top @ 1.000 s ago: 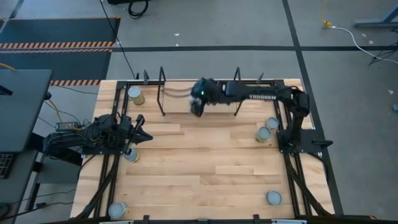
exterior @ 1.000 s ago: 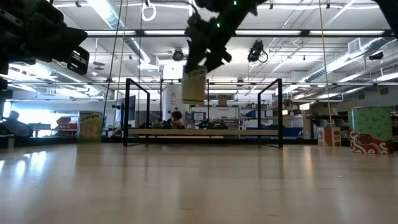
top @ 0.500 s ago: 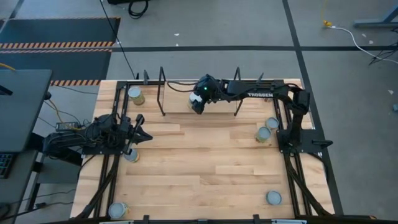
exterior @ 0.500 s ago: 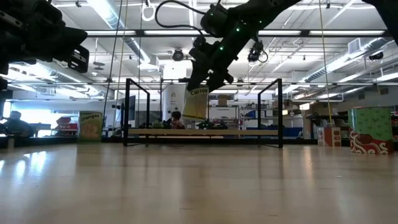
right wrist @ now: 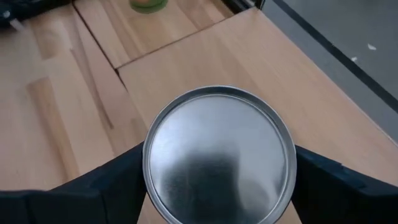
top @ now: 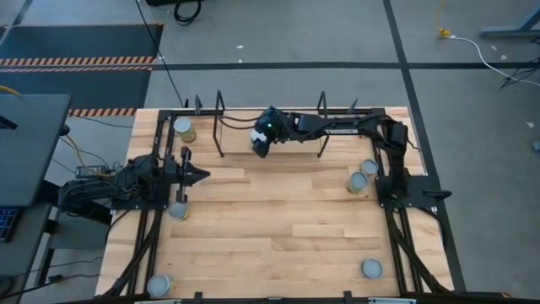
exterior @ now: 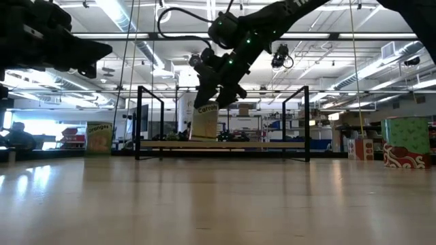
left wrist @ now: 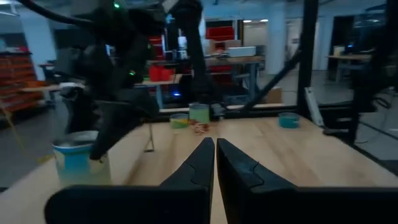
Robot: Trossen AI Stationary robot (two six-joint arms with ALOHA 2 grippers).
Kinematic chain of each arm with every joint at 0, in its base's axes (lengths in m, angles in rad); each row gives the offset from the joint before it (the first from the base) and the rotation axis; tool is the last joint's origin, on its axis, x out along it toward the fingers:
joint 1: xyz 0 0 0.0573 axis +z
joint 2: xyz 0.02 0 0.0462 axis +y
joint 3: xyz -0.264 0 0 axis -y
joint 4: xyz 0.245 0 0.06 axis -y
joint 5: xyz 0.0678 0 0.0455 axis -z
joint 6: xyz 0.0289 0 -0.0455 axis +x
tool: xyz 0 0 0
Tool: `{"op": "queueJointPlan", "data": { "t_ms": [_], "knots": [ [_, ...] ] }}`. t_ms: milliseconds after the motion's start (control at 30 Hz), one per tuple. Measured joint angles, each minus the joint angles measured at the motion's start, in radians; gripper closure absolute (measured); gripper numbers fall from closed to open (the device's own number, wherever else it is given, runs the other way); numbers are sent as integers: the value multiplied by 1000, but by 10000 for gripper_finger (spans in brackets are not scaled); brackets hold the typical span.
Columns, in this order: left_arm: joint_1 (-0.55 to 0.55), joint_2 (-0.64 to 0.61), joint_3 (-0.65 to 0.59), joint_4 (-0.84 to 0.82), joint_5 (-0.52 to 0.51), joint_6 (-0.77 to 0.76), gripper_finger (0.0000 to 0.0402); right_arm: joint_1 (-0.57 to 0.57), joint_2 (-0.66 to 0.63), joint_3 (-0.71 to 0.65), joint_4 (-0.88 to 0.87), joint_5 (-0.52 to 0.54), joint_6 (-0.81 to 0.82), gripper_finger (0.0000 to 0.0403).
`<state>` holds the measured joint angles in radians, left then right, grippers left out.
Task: Pick and place cans onto a shelf
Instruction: Put the canned carrot on the shelf, then put the canned oranges on the shelf
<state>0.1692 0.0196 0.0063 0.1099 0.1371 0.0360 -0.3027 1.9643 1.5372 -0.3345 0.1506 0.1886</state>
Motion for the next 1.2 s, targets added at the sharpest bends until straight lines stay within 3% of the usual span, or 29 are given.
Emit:
{"op": "queueJointPlan", "data": {
  "t_ms": [500,700,800,933,1100,1200],
  "knots": [
    [-5,0,0,80,-55,-678,377,-16,-33,-2,35,22,29,21],
    [-4,0,0,168,-185,-897,377,-7,-121,-2,50,60,53,20],
    [-4,1,19,214,-268,-912,377,-1,-186,-2,78,77,76,21],
    [-1,49,158,163,-396,-779,377,5,-263,-2,125,120,101,21],
    [34,215,409,-165,-573,-632,377,22,-353,-2,133,166,100,21],
    [83,359,560,-465,-702,-664,377,23,-387,-2,132,187,98,21]
  ]
}}
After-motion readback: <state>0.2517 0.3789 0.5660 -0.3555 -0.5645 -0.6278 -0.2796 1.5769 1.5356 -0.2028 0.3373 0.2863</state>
